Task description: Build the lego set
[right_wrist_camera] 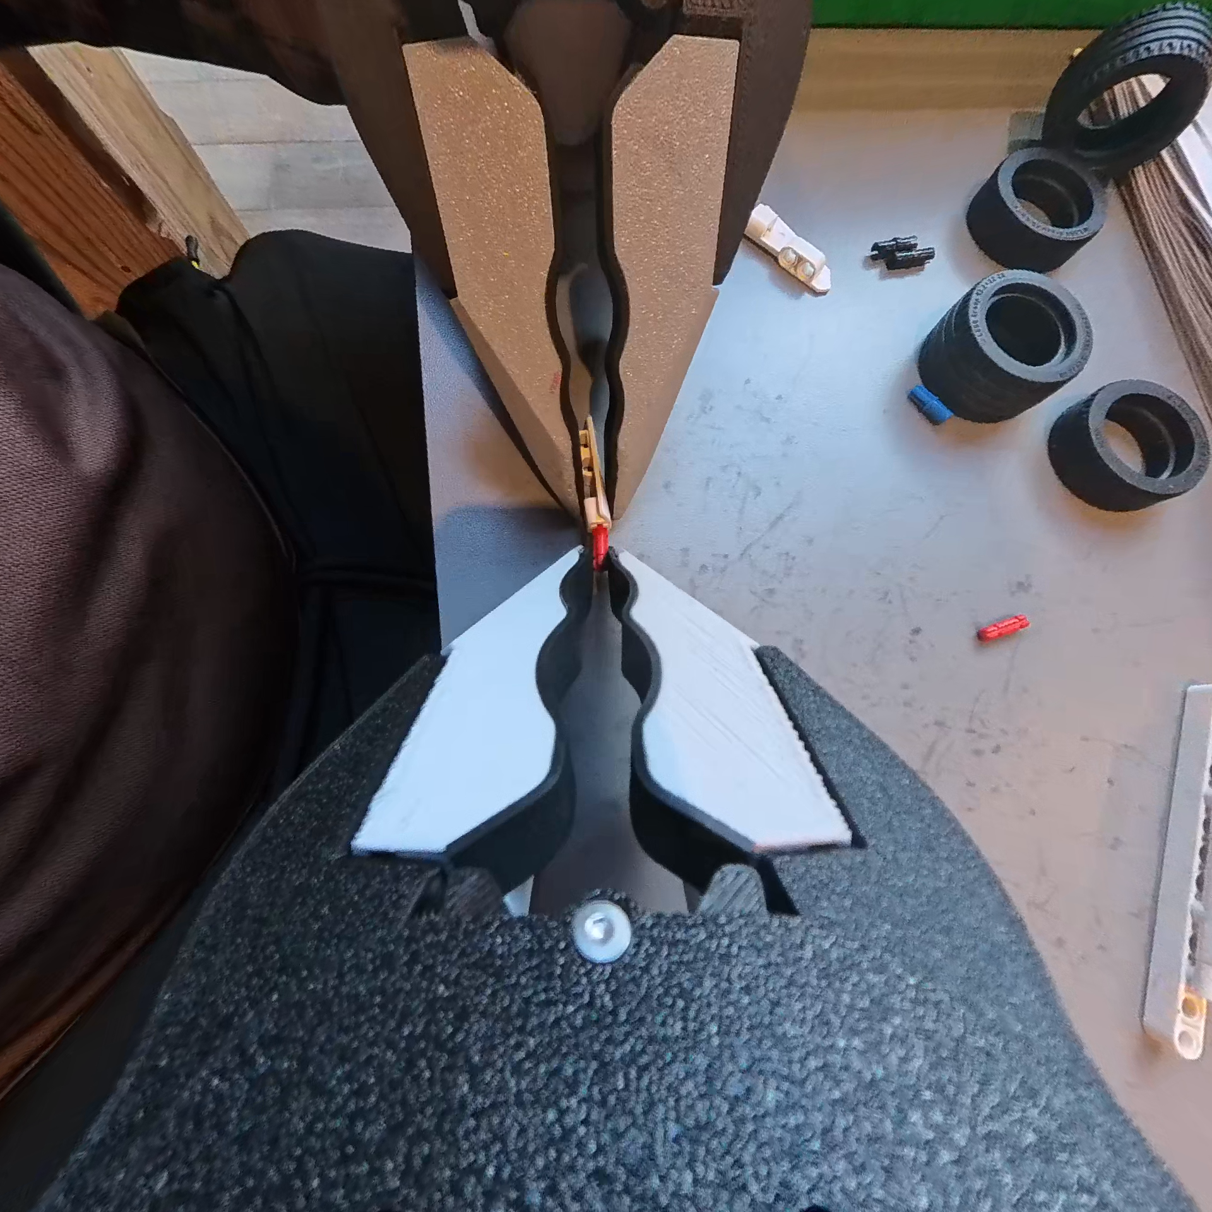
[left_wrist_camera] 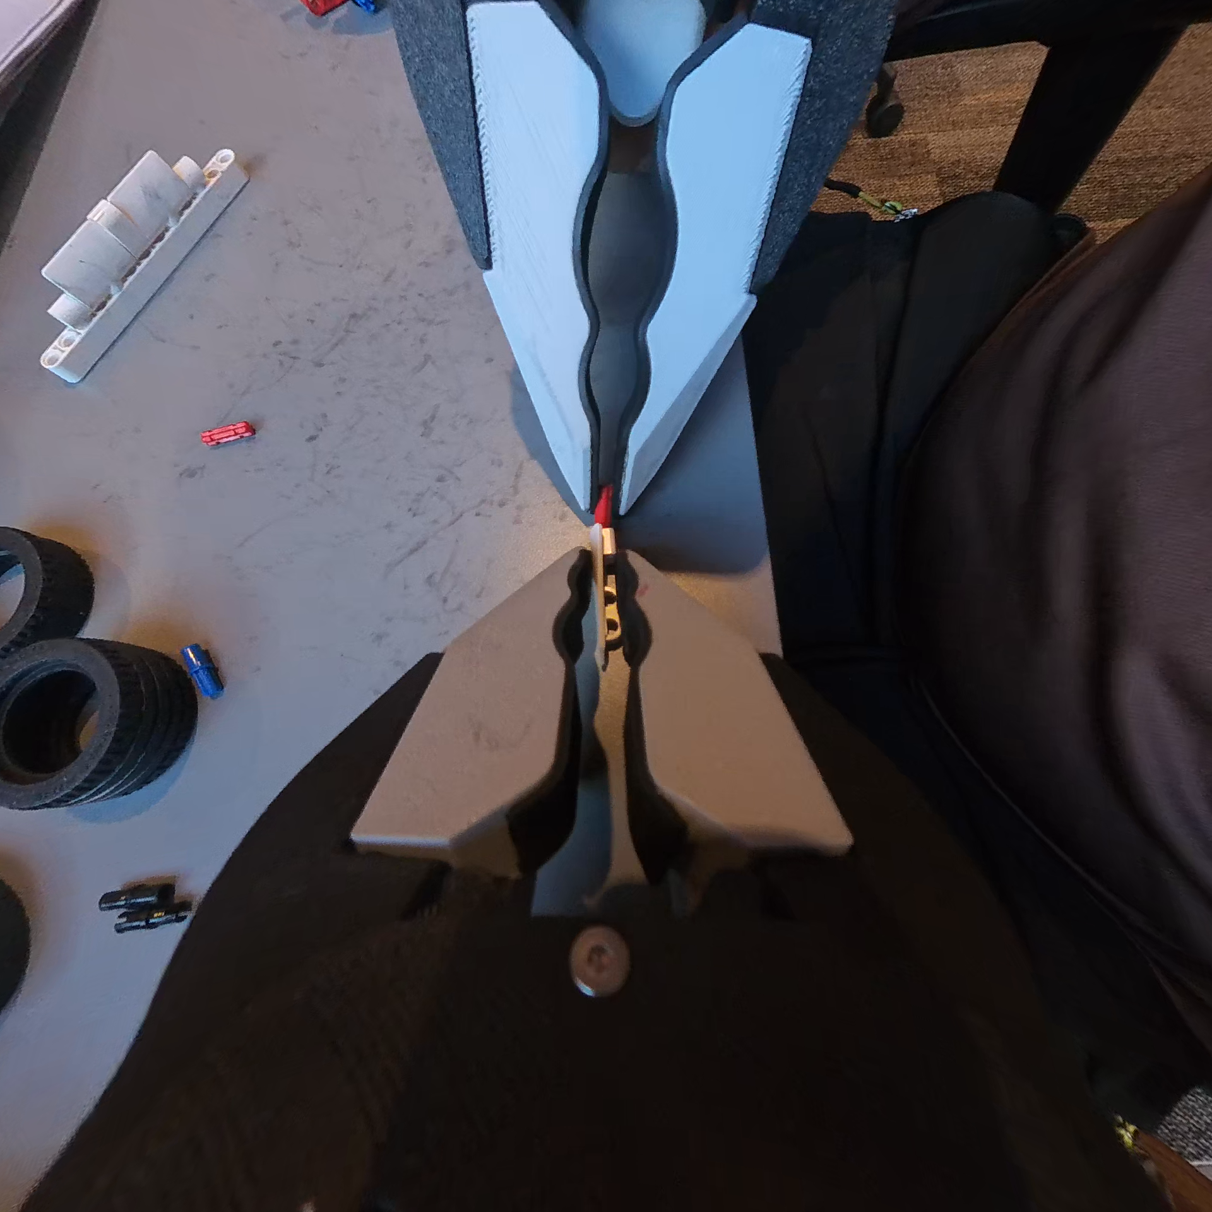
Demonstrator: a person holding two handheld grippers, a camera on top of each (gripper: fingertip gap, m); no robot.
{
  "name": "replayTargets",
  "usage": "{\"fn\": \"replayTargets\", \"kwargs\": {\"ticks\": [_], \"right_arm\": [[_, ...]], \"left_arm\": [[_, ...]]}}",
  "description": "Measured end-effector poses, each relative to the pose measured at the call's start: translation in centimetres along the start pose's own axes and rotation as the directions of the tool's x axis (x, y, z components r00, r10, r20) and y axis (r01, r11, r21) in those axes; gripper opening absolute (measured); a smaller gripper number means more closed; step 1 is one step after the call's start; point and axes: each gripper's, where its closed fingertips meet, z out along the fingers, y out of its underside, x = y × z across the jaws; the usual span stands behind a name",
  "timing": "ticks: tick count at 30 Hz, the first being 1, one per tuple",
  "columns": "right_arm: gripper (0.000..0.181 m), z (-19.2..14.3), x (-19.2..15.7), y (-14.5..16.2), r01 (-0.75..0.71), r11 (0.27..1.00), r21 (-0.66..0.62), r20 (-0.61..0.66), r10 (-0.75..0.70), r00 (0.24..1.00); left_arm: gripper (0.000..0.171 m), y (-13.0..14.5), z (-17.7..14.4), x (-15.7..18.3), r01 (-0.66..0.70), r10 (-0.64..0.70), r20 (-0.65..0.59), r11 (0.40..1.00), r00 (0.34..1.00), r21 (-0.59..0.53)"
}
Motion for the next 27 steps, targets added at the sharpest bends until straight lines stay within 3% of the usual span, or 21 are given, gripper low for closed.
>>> {"fn": "replayTargets", "kwargs": {"ticks": [11,20,27], "right_arm": [[0.003,0.16,-0.58,-0.09,0.077,0.997,0.002,0.013,-0.077,0.997],[0.003,0.3,-0.62,-0.19,-0.083,0.997,-0.006,0.118,0.083,0.989],[0.003,0.31,-0.7,-0.34,-0.215,0.976,-0.027,0.267,0.214,0.94]], "left_arm": [[0.005,0.08,-0.1,0.57,0.011,-0.012,-0.052,1.0,0.999,-0.002],[0.004,0.12,-0.12,0.57,-0.047,0.047,-0.003,0.999,0.999,-0.006],[0.004,0.14,-0.14,0.56,-0.094,0.094,0.032,0.996,0.995,-0.008]]}}
